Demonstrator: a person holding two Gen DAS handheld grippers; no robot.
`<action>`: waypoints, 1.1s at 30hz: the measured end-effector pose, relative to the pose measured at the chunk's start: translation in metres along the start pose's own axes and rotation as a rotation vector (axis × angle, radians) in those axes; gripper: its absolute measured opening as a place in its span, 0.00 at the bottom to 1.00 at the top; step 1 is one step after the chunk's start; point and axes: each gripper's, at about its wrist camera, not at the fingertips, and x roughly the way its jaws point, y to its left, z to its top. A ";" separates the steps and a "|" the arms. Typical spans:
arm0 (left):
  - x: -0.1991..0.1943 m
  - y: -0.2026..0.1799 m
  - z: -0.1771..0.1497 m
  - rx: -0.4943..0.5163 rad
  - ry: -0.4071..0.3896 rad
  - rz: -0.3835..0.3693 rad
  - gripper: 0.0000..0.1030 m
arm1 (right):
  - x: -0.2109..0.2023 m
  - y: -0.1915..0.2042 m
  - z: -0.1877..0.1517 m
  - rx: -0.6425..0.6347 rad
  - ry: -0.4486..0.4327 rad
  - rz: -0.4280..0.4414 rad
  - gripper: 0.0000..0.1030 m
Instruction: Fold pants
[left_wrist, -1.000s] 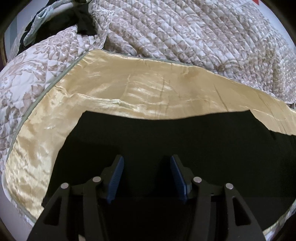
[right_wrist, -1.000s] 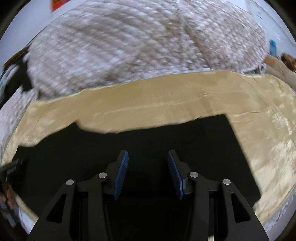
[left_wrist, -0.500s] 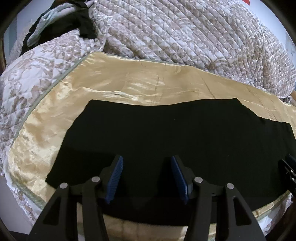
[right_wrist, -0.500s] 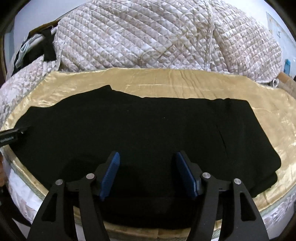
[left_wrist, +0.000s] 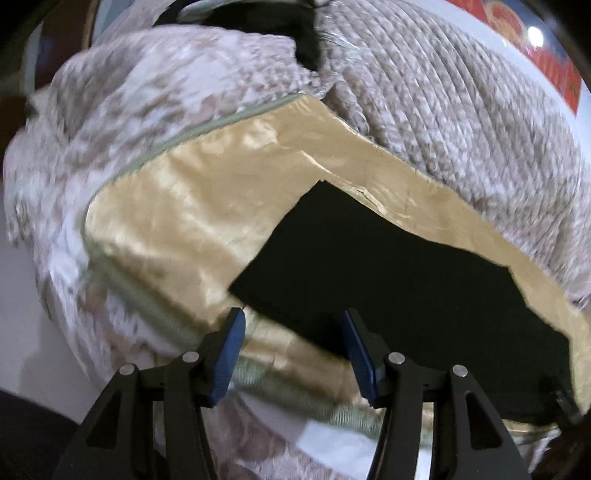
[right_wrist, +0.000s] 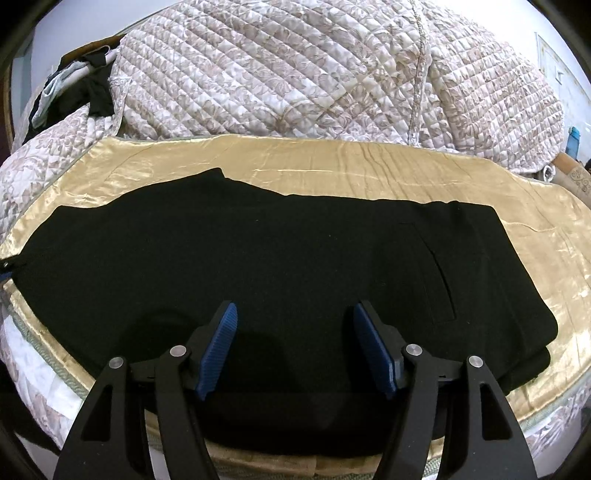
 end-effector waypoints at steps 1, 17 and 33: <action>-0.002 0.001 -0.001 -0.008 -0.004 -0.011 0.56 | 0.000 0.000 0.000 0.000 0.000 0.002 0.65; 0.014 0.010 0.013 -0.146 -0.044 -0.145 0.55 | 0.002 -0.001 0.002 0.002 -0.002 0.007 0.70; 0.017 -0.026 0.026 0.018 -0.025 -0.060 0.08 | 0.001 -0.006 0.004 0.031 0.012 0.034 0.70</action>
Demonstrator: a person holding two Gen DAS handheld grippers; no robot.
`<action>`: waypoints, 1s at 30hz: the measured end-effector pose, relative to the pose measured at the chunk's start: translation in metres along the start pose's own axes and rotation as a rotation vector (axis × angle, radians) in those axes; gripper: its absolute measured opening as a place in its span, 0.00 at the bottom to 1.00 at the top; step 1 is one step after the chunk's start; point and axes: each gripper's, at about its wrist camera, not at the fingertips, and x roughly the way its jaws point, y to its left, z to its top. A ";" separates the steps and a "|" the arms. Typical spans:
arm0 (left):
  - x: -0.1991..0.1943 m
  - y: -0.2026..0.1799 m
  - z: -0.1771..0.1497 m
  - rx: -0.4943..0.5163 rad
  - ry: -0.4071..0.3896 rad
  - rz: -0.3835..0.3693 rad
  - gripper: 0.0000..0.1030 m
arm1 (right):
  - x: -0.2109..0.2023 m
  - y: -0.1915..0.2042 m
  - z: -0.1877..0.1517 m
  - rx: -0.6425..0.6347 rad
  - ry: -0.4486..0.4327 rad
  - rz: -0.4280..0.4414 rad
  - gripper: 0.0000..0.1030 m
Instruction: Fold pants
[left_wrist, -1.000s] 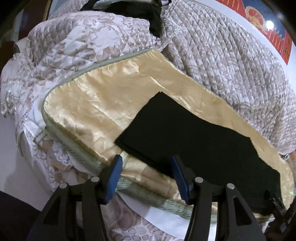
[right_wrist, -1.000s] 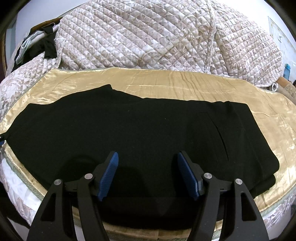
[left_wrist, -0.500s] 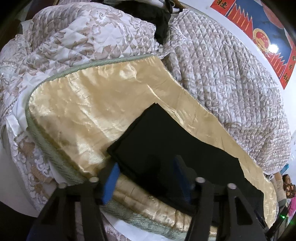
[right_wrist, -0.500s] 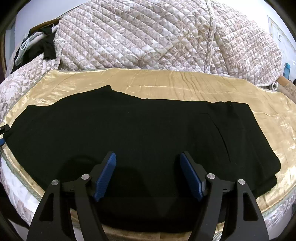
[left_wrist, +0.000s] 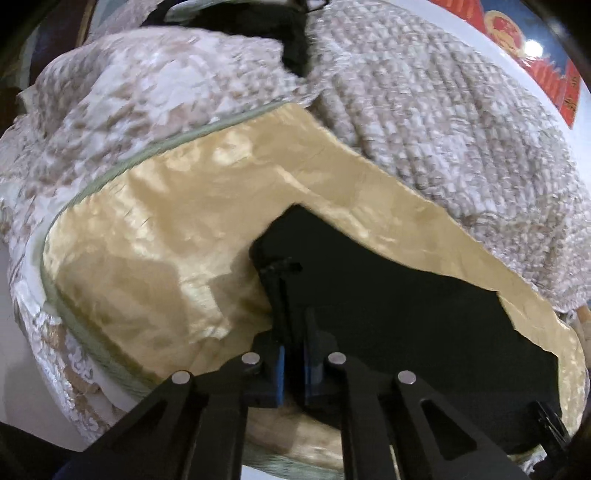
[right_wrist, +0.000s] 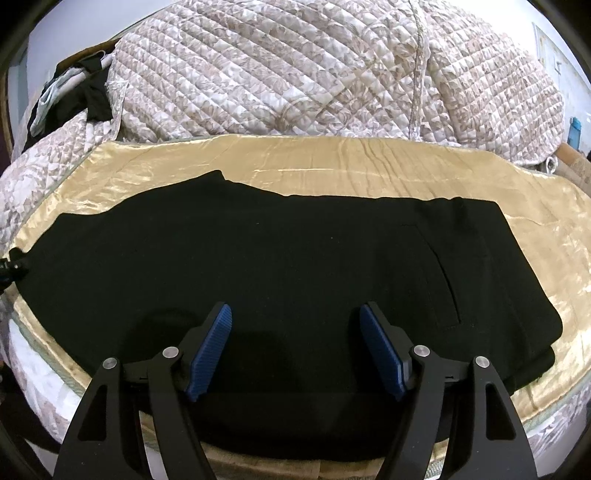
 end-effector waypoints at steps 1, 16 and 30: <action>-0.004 -0.007 0.002 0.017 -0.006 -0.017 0.08 | -0.001 -0.002 0.000 0.016 -0.002 0.012 0.70; -0.015 -0.202 -0.022 0.391 0.088 -0.434 0.07 | -0.018 -0.031 0.008 0.194 -0.041 0.055 0.70; -0.005 -0.217 -0.081 0.491 0.300 -0.663 0.38 | -0.025 -0.054 0.010 0.283 -0.067 0.067 0.70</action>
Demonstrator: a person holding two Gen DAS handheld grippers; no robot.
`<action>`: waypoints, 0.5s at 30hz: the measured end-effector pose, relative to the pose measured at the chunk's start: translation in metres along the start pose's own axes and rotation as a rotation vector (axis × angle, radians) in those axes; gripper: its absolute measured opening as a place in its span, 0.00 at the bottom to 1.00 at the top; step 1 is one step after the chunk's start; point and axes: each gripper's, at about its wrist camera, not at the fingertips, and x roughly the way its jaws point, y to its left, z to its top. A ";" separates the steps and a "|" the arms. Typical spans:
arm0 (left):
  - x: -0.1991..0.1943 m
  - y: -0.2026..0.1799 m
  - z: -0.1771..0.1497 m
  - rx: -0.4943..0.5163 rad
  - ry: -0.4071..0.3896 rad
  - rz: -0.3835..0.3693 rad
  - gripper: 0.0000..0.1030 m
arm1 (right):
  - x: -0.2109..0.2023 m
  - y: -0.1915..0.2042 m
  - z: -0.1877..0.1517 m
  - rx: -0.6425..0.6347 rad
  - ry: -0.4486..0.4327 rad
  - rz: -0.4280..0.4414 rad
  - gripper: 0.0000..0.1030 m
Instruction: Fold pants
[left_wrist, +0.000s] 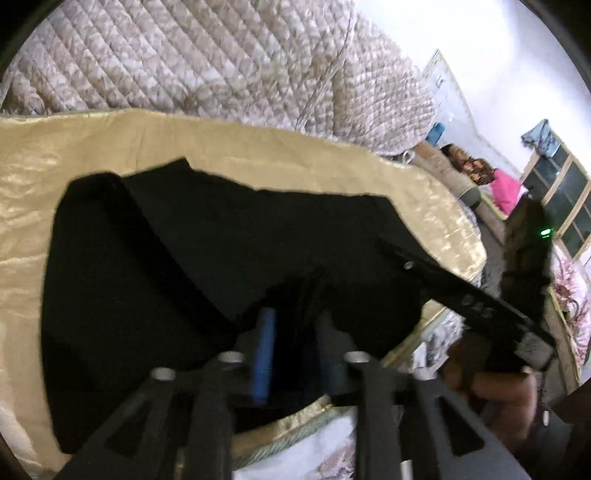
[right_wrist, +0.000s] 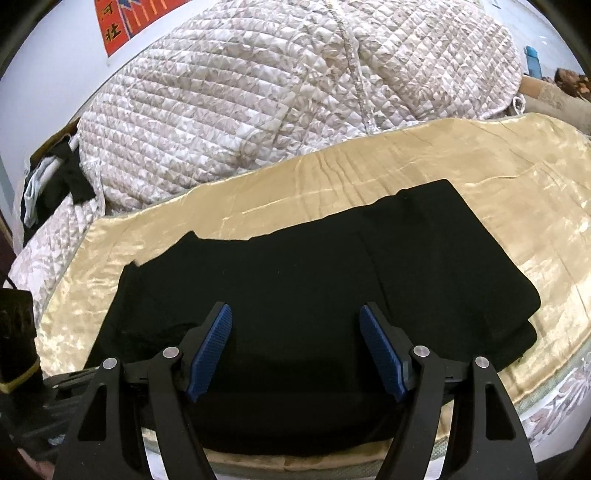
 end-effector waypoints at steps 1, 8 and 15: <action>-0.005 0.001 0.001 0.004 -0.017 -0.007 0.40 | 0.000 -0.001 0.000 0.006 -0.002 0.003 0.70; -0.024 0.040 0.010 -0.123 -0.098 0.064 0.49 | -0.002 0.001 0.000 0.004 -0.016 0.004 0.70; 0.019 0.066 0.032 -0.224 -0.030 0.001 0.52 | 0.001 0.006 -0.002 -0.005 -0.010 0.001 0.70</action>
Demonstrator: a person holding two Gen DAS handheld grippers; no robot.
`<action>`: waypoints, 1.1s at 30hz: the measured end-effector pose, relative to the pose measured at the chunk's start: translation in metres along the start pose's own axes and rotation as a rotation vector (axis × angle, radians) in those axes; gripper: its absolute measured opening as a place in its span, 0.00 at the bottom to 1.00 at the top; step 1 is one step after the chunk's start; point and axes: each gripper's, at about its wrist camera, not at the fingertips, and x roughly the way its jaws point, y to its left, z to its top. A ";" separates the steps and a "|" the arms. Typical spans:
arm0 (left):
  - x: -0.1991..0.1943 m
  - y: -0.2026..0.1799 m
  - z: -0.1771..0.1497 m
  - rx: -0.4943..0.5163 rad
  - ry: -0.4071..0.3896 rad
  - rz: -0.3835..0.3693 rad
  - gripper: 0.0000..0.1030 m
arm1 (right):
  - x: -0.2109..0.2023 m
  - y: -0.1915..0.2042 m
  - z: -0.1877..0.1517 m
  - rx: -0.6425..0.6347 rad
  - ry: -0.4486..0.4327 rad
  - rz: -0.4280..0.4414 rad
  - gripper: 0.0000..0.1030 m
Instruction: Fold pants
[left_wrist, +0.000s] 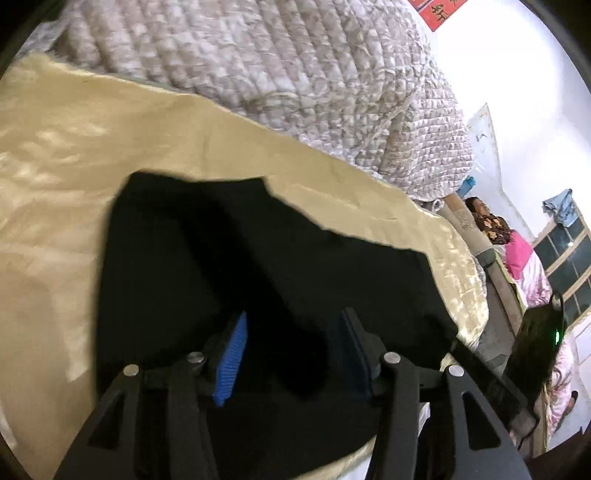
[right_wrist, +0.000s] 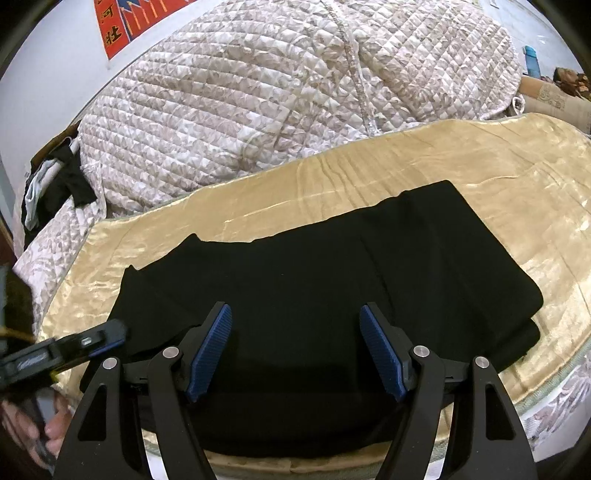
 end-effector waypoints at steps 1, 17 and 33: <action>0.003 -0.007 0.008 0.004 -0.002 -0.028 0.52 | 0.001 0.001 0.000 -0.004 0.002 0.004 0.70; -0.054 0.037 0.000 0.080 -0.095 0.236 0.53 | 0.024 0.034 -0.009 -0.060 0.117 0.235 0.57; -0.052 0.053 -0.026 0.083 -0.070 0.284 0.53 | 0.081 0.044 0.007 -0.004 0.253 0.331 0.19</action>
